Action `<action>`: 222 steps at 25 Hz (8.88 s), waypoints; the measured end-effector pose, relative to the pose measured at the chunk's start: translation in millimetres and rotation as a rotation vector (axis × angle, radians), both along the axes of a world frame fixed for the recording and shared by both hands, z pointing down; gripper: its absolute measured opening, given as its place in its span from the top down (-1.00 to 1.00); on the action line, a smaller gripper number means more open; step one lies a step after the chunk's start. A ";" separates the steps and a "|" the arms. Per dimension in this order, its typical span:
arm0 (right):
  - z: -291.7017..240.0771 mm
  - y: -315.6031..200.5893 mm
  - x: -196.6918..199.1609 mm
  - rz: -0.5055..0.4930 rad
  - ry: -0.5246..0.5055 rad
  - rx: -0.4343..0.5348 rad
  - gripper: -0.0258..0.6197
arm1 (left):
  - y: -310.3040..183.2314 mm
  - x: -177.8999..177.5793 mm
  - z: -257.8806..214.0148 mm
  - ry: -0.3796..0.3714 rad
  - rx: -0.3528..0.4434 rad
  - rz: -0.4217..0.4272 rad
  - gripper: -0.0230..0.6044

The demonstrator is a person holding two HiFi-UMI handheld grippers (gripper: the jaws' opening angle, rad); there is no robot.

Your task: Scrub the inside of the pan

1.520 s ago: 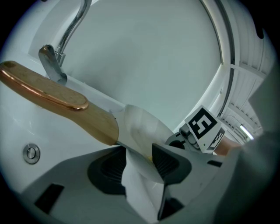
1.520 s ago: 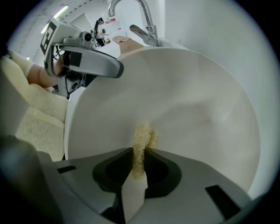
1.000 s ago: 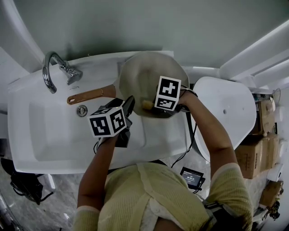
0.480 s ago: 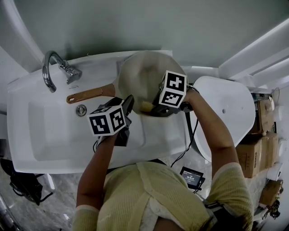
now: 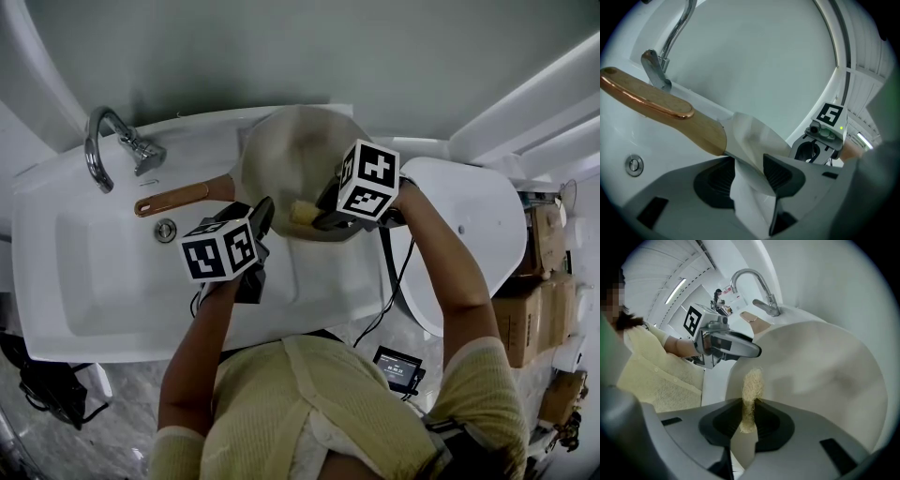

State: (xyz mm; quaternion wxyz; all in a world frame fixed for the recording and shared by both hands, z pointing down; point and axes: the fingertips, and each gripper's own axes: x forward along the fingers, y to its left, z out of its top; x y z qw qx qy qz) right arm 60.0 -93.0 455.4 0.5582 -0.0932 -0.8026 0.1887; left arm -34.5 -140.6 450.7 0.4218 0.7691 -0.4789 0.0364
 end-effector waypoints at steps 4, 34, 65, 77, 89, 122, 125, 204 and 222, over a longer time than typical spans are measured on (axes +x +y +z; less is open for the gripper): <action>-13.0 -18.3 9.3 0.013 0.002 0.070 0.67 | 0.0 -0.4 0.2 0.002 0.000 -0.003 0.20; -13.5 -199.1 48.0 -0.366 0.356 1.022 0.67 | 1.5 -0.1 0.2 0.000 0.000 -0.008 0.20; 22.2 -184.3 84.0 -0.407 0.615 0.833 0.67 | 1.1 0.6 -0.1 -0.006 0.005 -0.005 0.20; 34.6 -146.0 106.5 -0.411 0.736 0.621 0.67 | 1.2 0.2 0.2 -0.009 0.007 -0.004 0.19; 29.2 -110.8 120.9 -0.397 0.814 0.444 0.67 | 0.6 0.1 -0.7 -0.013 0.013 0.002 0.19; 21.8 -9.2 86.6 -0.326 0.613 0.046 0.67 | 1.3 1.1 -1.8 -0.021 0.024 0.003 0.18; 18.9 -3.7 81.3 -0.319 0.586 0.024 0.67 | 1.0 1.2 -2.2 -0.023 0.026 0.004 0.18; -110.8 3.7 -12.5 0.787 -0.732 0.497 0.67 | 62.3 -56.1 -118.1 -0.129 0.430 -0.059 0.50; -106.9 -6.5 7.7 1.061 -0.837 0.540 0.67 | 75.1 -68.9 -102.1 -0.254 0.436 -0.140 0.64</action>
